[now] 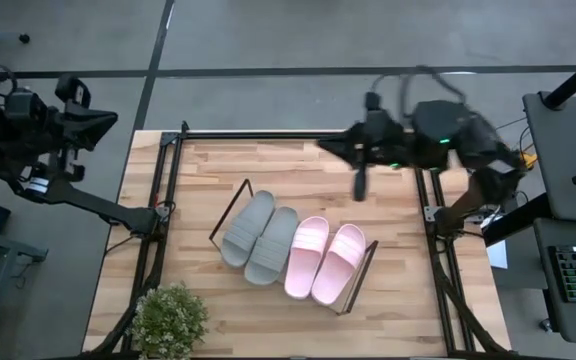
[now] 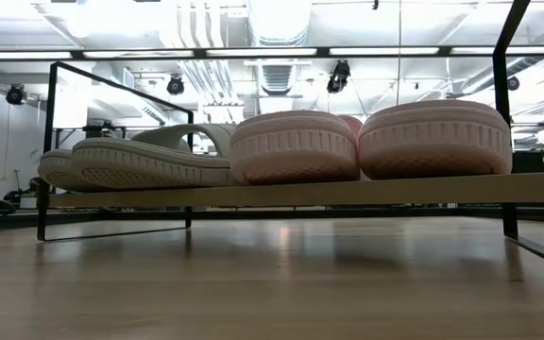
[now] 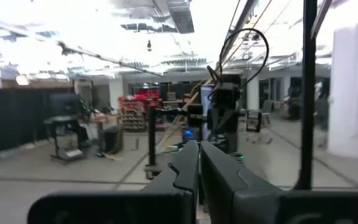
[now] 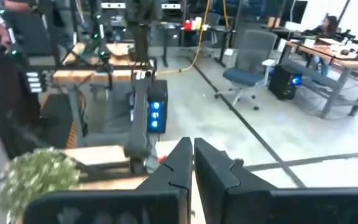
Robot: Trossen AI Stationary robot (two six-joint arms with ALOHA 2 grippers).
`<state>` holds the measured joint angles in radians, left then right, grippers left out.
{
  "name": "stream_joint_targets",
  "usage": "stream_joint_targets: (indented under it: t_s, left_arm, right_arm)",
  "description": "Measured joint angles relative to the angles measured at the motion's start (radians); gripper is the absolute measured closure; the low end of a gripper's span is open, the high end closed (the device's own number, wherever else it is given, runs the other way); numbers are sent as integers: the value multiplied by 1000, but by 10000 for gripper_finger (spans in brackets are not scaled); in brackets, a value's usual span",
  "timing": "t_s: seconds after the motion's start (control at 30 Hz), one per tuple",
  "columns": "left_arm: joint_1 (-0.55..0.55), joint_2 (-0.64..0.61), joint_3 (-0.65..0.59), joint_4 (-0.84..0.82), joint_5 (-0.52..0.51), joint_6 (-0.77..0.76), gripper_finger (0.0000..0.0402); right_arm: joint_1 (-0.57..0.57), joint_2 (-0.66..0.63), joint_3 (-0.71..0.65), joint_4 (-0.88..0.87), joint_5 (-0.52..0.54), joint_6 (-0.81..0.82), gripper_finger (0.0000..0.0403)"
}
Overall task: Pick and place slides into the shelf
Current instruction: Return to Home Position
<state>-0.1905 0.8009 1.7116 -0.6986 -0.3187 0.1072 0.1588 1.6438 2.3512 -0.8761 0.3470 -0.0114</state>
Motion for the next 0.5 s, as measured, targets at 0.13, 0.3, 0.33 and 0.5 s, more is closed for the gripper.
stream_joint_targets:
  t_s: [0.13, 0.3, 0.33, 0.5]
  left_arm:
    - [0, -3, -67, 62, -1, 87, 401]
    - [0, -4, -198, 260, 0, 175, 401]
    - [0, -6, -222, 296, 0, 192, 401]
    - [0, -21, -305, 395, -6, 218, 401]
  right_arm:
    - [41, -78, -23, -105, 5, -37, 395]
    - [95, -198, -122, -203, 17, -68, 395]
    - [106, -229, -152, -203, 28, -60, 395]
    - [166, -419, -347, -164, 106, -4, 395]
